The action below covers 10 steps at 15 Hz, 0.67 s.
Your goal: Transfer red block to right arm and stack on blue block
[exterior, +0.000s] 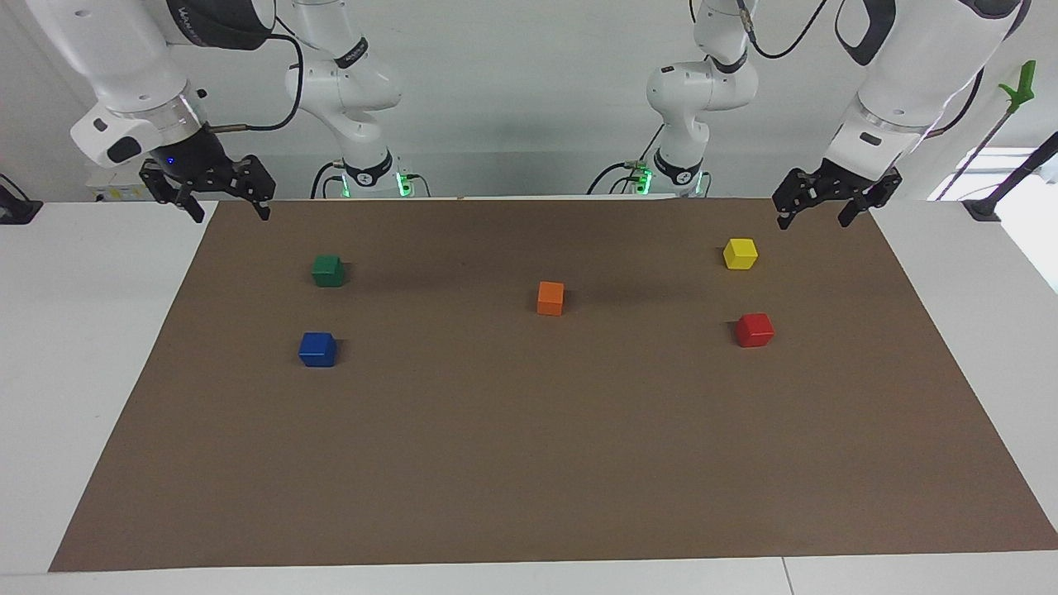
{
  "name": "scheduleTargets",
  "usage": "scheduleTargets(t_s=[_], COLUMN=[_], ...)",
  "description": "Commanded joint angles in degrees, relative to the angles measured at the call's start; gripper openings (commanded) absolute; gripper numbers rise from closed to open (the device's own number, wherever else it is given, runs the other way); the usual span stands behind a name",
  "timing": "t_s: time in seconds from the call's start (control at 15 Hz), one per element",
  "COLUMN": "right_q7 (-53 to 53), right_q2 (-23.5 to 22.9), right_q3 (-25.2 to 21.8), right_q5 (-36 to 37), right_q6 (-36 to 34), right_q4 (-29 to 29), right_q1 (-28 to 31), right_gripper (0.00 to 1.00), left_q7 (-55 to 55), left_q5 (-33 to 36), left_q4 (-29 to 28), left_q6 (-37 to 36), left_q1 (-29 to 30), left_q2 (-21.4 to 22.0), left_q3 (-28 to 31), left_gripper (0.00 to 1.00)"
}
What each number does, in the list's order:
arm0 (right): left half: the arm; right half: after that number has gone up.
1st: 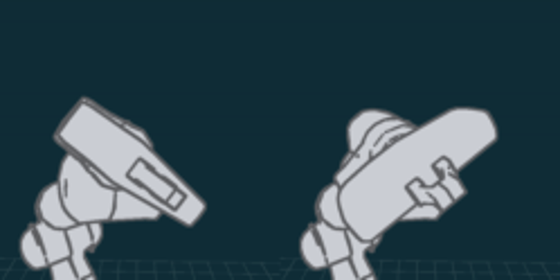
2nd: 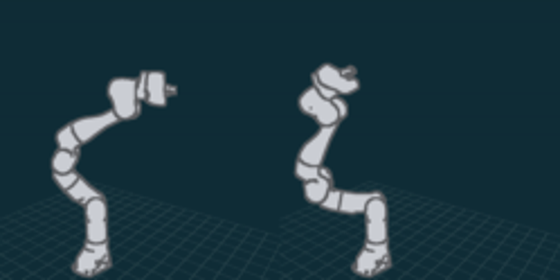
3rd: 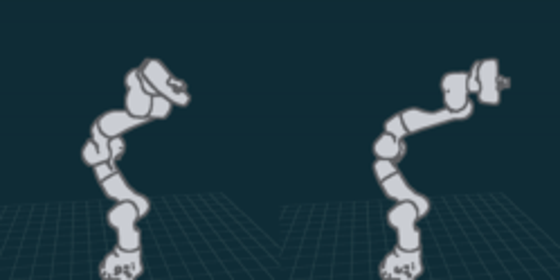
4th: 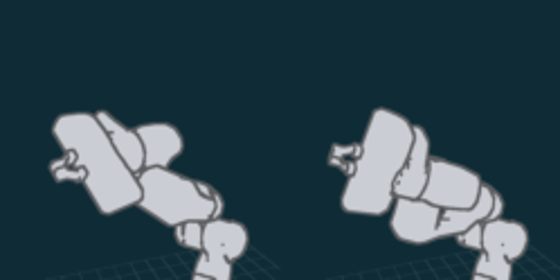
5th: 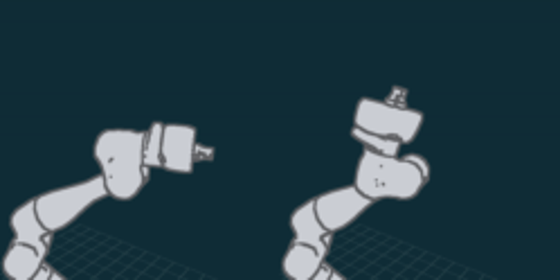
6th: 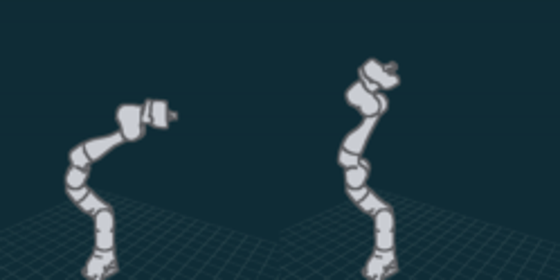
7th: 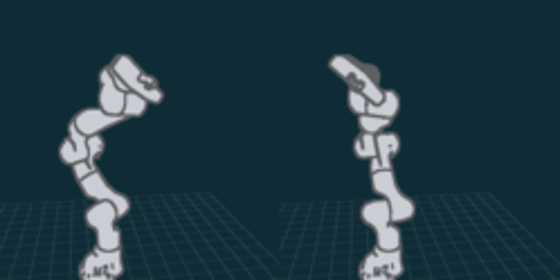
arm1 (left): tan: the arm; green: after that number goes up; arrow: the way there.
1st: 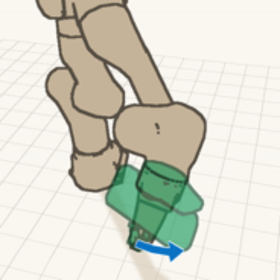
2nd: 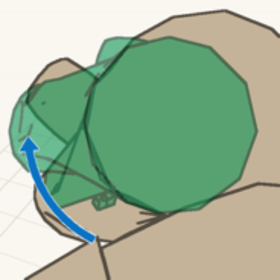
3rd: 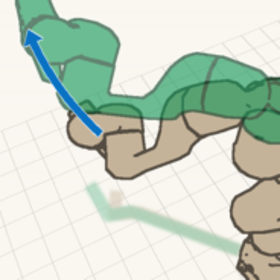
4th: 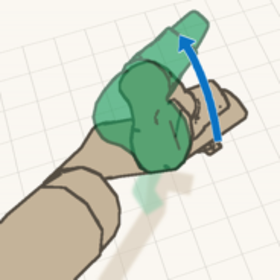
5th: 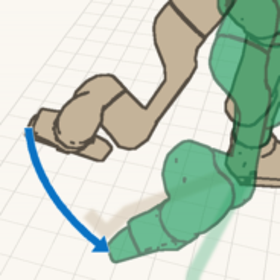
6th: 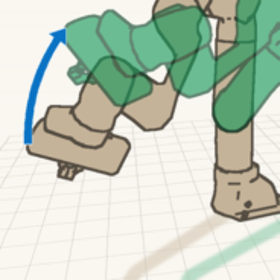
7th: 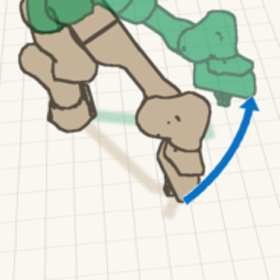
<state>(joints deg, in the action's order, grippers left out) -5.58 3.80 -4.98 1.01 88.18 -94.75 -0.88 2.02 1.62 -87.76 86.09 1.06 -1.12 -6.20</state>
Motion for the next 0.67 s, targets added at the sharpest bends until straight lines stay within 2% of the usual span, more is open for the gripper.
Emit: scheduleTargets(t_s=[0.0,0.33,0.47,0.6], right_q7=[0.22,0.22,0.22,0.13], right_q2=[1.03,1.03,1.03,1.03], right_q3=[0.85,0.85,0.85,0.85], right_q5=[0.66,0.66,0.66,0.66], right_q6=[0.41,0.41,0.41,0.41], right_q4=[-1.05,-1.05,-1.05,-1.05], right_q1=[0.89,0.97,0.97,0.97], right_gripper=[1.0,1.0,1.0,1.0], left_q7=[-0.7,-0.26,0.26,0.0], left_q5=[-0.82,-1.0,-1.09,-1.17], left_q4=[-0.13,-1.18,-4.68,-9.51], left_q6=[0.48,1.89,3.47,9.33], left_q1=[-0.01,-0.01,-0.01,-0.01], left_q2=[0.59,0.77,2.52,4.36], left_q3=[0.4,0.31,0.31,0.4], left_gripper=[1.0,1.0,1.0,1.0])
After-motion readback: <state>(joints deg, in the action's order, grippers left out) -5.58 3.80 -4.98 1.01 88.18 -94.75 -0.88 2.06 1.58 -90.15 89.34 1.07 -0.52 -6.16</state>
